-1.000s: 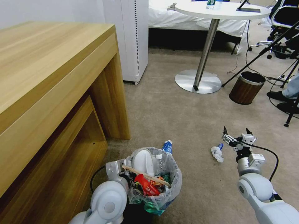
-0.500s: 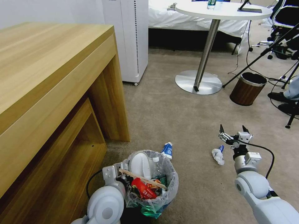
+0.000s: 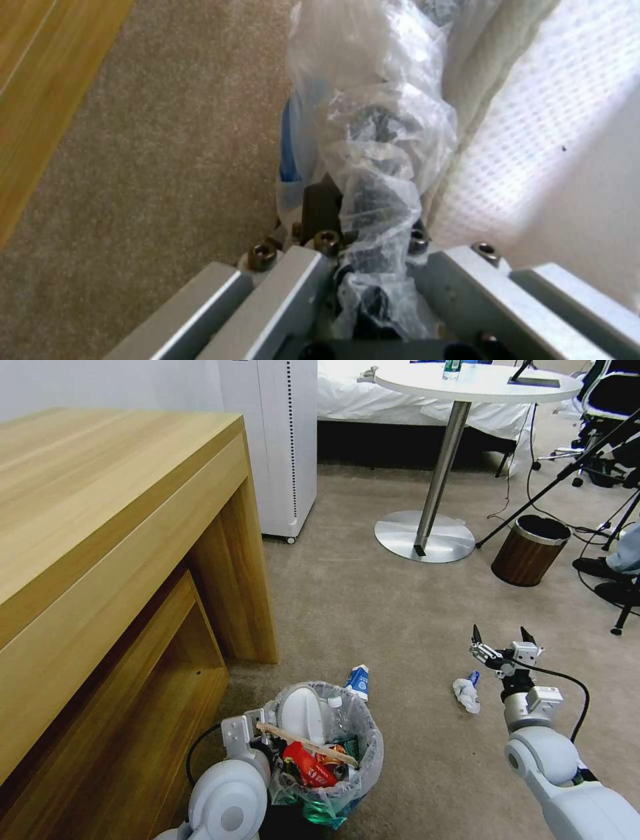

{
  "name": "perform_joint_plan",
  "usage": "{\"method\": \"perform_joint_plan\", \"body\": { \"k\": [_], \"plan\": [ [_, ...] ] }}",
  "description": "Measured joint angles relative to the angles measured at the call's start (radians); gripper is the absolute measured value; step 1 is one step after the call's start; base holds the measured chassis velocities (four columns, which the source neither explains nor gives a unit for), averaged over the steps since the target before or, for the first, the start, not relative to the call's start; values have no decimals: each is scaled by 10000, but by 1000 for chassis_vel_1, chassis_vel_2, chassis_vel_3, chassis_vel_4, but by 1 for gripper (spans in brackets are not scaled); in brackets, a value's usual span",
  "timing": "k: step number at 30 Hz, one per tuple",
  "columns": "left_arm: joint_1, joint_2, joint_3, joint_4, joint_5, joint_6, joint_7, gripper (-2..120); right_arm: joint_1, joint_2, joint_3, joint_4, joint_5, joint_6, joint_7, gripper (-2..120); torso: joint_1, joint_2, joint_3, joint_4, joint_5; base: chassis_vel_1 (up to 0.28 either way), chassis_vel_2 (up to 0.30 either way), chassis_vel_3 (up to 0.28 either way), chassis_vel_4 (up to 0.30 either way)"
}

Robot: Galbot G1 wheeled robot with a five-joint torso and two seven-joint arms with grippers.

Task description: Pick up the trash bin and place the garbage on the floor into it.

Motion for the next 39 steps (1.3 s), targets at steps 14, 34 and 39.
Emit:
{"method": "perform_joint_plan", "body": {
  "k": [14, 34, 39],
  "plan": [
    [-10, 43, 119, 45, 41, 8, -33, 0, 0, 37, -75, 19, 17, 75, -14, 100, 0, 0, 0, 1, -3, -19, -18, 22, 19],
    [193, -47, 135, 110, 255, 19, 29, 0, 129, 101, -260, -22, -3, 221, -33, 100, 0, 0, 0, 2, -1, -71, -66, 66, 68],
    [183, -36, 111, 110, 232, 12, 53, 0, 130, 117, -261, -59, -159, 322, -129, 100, 0, 0, 0, 0, 0, 0, 0, 0, 0]
  ]
}}
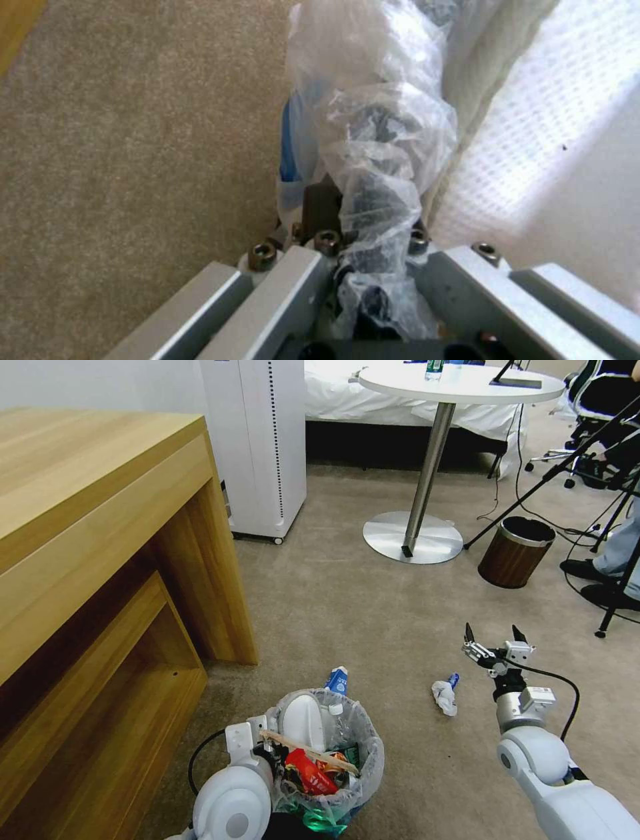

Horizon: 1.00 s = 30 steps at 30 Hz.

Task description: Pick up the trash bin and place the garbage on the floor into it.

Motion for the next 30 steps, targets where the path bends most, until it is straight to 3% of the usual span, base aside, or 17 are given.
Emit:
{"method": "perform_joint_plan", "body": {
  "k": [14, 16, 23, 30],
  "plan": [
    [299, 187, -412, -257, -44, -195, -320, 0, -45, 3, 76, 12, -135, 240, -272, 100, 0, -1, 0, 0, 0, 0, 0, 0, 0],
    [948, 551, -1116, -930, -177, -202, -299, 0, -113, -66, 105, 124, -124, 202, -268, 100, 0, 0, -1, 0, 0, 0, 0, 0, 0],
    [2293, 1208, -2771, -2018, -113, -371, -38, 0, -613, -23, 472, 754, -102, 56, -179, 100, 0, 0, -1, 0, -1, 0, 0, 0, 0],
    [2592, 1280, -3529, -2059, -167, -589, 83, 0, 23, 114, -57, 293, -215, -106, 71, 100, -1, 0, 0, 1, -1, 0, 0, 0, 0]
  ]
}}
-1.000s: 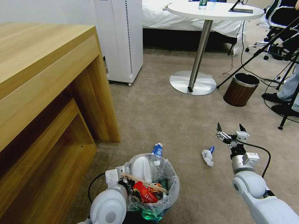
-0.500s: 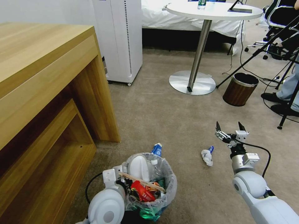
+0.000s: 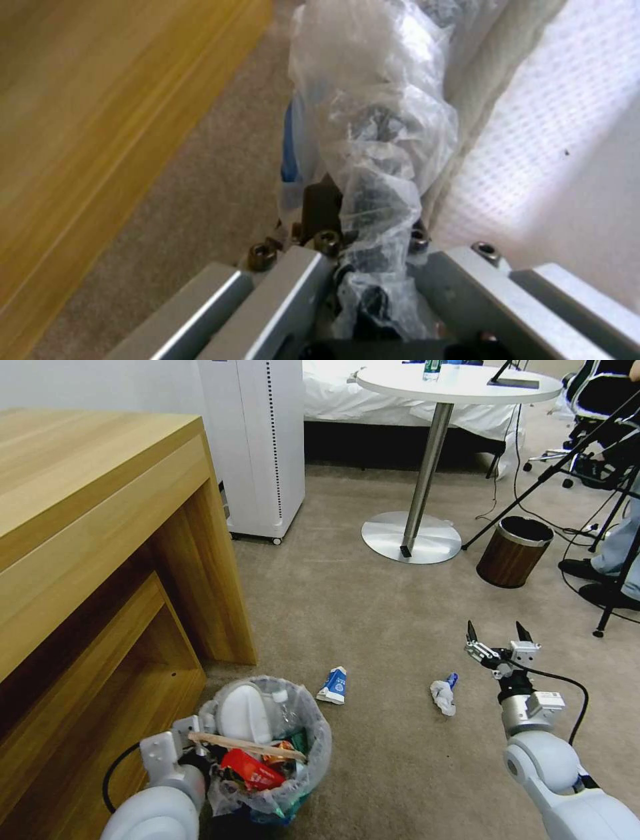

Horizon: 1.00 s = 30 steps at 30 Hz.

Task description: Pick up the trash bin and place the garbage on the floor into it.

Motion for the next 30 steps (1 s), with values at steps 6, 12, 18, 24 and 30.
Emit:
{"method": "perform_joint_plan", "body": {
  "k": [6, 12, 18, 24, 30],
  "plan": [
    [359, -95, -450, -60, 179, -50, 82, 0, 544, 27, -443, -223, 22, -149, 166, 100, 0, 1, 0, -1, 1, 0, 0, 0, 0],
    [705, -6, -886, -139, 195, -61, 180, 0, 936, 59, -764, -316, 124, -399, 589, 100, 0, 0, 0, 1, 1, 0, 0, 0, 0],
    [698, -185, -1071, -112, 176, -64, 224, 0, 1249, 153, -1104, -574, 153, -505, 661, 100, 1, 0, 0, -1, 0, 0, 0, 0, 0],
    [664, -415, -1487, -128, -106, -57, 229, 0, 1476, 350, -1397, -672, 192, -491, 652, 100, 2, 1, 0, -1, 1, 0, 0, 0, 0],
    [672, -655, -1771, -200, -362, 46, 211, 0, 1568, 668, -1487, -584, 236, -421, 589, 100, 2, 0, 0, 0, 1, 0, 0, 0, 0]
  ]
}}
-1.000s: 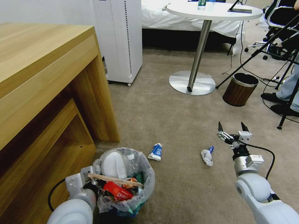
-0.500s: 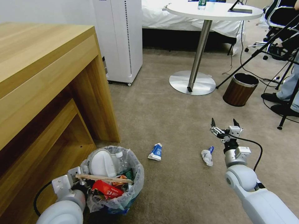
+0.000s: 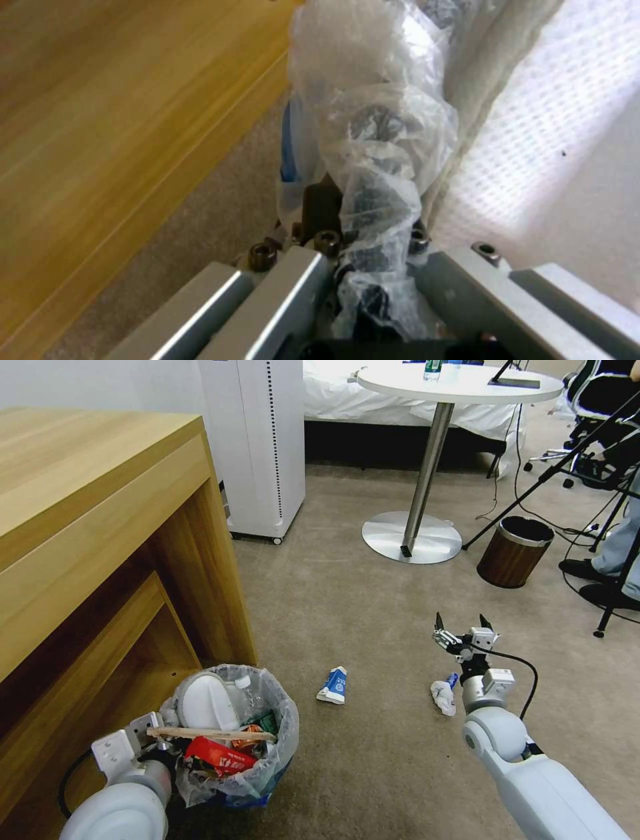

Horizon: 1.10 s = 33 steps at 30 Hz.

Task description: Pick up the trash bin and place the garbage on the floor into it.

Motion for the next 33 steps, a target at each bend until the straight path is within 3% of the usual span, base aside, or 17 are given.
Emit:
{"method": "perform_joint_plan", "body": {
  "k": [27, 33],
  "plan": [
    [293, -469, 722, 223, 1342, 365, 616, 0, -299, 86, 94, 49, 37, 418, -316, 100, -1, 0, -1, -1, 2, 0, 0, 0, 0],
    [337, -455, 683, 222, 1359, 345, 621, 0, -298, -44, 80, 33, 39, 447, -318, 100, -1, 0, -1, 0, 3, -126, 120, 123, -125]
  ]
}}
